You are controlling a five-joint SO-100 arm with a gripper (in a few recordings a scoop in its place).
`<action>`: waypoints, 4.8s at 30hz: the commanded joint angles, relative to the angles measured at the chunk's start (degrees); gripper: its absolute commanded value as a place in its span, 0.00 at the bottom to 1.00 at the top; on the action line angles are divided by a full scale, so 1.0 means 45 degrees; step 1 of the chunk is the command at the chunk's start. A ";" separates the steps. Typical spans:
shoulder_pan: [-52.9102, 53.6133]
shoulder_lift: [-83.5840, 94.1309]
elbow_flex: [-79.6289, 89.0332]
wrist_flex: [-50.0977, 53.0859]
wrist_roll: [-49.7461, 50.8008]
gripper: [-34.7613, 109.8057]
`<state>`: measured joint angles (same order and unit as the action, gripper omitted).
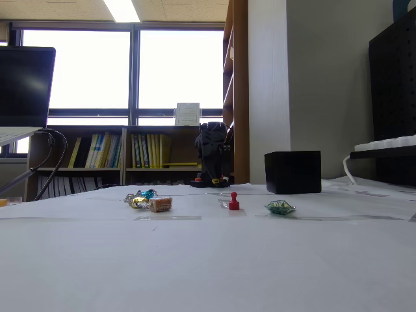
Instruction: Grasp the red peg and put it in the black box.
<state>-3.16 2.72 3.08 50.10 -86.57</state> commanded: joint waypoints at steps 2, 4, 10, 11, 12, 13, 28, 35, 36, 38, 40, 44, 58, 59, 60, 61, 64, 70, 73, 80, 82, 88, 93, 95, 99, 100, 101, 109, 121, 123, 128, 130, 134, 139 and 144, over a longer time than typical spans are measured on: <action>0.0508 0.3223 -0.0332 -0.8477 0.0293 0.24; 0.0742 0.4824 -0.1367 -1.3125 0.0234 0.24; 0.1309 0.7598 -0.1172 -1.7500 0.0312 0.24; 0.1406 0.8105 -0.0879 -1.7598 0.0137 0.24; 0.1484 0.8555 -0.0469 -1.7383 0.0000 0.24; 0.1582 0.9023 0.0000 -1.7168 -0.0039 0.24; 0.1777 1.6777 0.7891 -1.5078 -0.0215 0.24; 0.1797 1.9609 1.0371 -1.5410 -0.0527 0.24; 0.1797 1.9980 1.0664 -1.5410 -0.0586 0.24; 0.1738 2.0723 1.1250 -1.5430 -0.0801 0.24; 0.1660 2.1348 1.1582 -1.5918 -0.0918 0.25; 0.1504 2.2500 1.1602 -1.8047 -0.1094 0.25; 0.1152 2.6758 1.2734 -2.3242 -0.1094 0.25; 0.1133 2.6953 1.2793 -2.3438 -0.0977 0.25; 0.1094 2.7129 1.2793 -2.3672 -0.0879 0.25; 0.1074 2.7305 1.2793 -2.3906 -0.0762 0.25; 0.1035 2.7832 1.2793 -2.4531 -0.0664 0.25; 0.1016 2.8965 1.3066 -2.5371 -0.0703 0.25; 0.1016 2.9453 1.3164 -2.5898 -0.0703 0.26; 0.0957 3.0039 1.3320 -2.6367 -0.0625 0.29; 0.0898 3.0156 1.3340 -2.6621 -0.0605 0.31; 0.0645 3.0469 1.3672 -2.7266 -0.0313 0.35; 0.0645 3.0703 1.4102 -2.7324 -0.0508 0.36; 0.0703 3.0781 1.4316 -2.7168 -0.0605 0.37; 0.0801 3.0840 1.4590 -2.6719 -0.1016 0.37; 0.0840 3.0781 1.4629 -2.6484 -0.1074 0.37; 0.0898 3.0703 1.4668 -2.6172 -0.1074 0.37; 0.1016 2.9824 1.4785 -2.3984 -0.1094 0.38; 0.1113 3.0117 1.5977 -2.3164 -0.1230 0.38; 0.1152 3.0176 1.6094 -2.3086 -0.1309 0.38; 0.1289 3.0352 1.6406 -2.2793 -0.1465 0.38; 0.1289 3.0371 1.6465 -2.2734 -0.1504 0.38; 0.1270 3.0469 1.6797 -2.2578 -0.1543 0.38; 0.1289 3.0566 1.7168 -2.2227 -0.1699 0.38; 0.1328 3.0586 1.7168 -2.2070 -0.1855 0.38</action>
<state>1.23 140.71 76.90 -49.31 -93.69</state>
